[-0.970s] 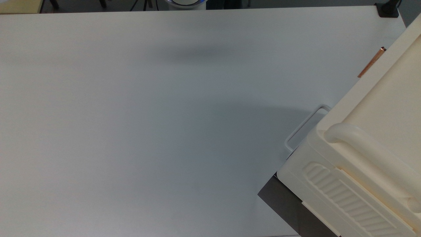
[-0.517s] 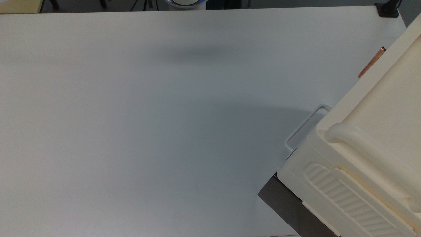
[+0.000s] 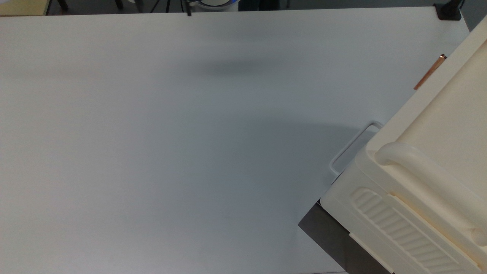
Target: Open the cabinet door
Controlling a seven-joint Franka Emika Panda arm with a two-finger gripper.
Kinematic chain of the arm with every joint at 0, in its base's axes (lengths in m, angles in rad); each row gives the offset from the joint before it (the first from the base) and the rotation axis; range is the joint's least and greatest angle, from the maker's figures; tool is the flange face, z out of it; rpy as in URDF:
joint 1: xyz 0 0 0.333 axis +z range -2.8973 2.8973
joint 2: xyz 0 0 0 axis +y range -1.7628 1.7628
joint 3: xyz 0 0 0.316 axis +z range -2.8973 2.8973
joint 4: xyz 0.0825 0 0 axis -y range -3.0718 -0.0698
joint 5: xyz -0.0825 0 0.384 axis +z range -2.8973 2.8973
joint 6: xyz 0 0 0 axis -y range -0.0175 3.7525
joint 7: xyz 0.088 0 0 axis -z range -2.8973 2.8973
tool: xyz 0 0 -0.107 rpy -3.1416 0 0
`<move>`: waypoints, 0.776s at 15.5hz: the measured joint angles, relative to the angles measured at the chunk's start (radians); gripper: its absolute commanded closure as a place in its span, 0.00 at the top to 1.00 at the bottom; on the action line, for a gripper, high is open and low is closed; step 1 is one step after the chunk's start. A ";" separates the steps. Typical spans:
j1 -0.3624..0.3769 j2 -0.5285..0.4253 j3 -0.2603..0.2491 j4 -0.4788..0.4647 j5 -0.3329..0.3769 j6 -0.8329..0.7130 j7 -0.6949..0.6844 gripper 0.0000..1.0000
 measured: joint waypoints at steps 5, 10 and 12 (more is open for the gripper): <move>0.125 0.036 0.011 0.026 0.138 0.077 -0.049 1.00; 0.209 0.065 0.014 0.047 0.223 0.234 -0.129 1.00; 0.252 0.081 0.015 0.059 0.223 0.272 -0.167 0.97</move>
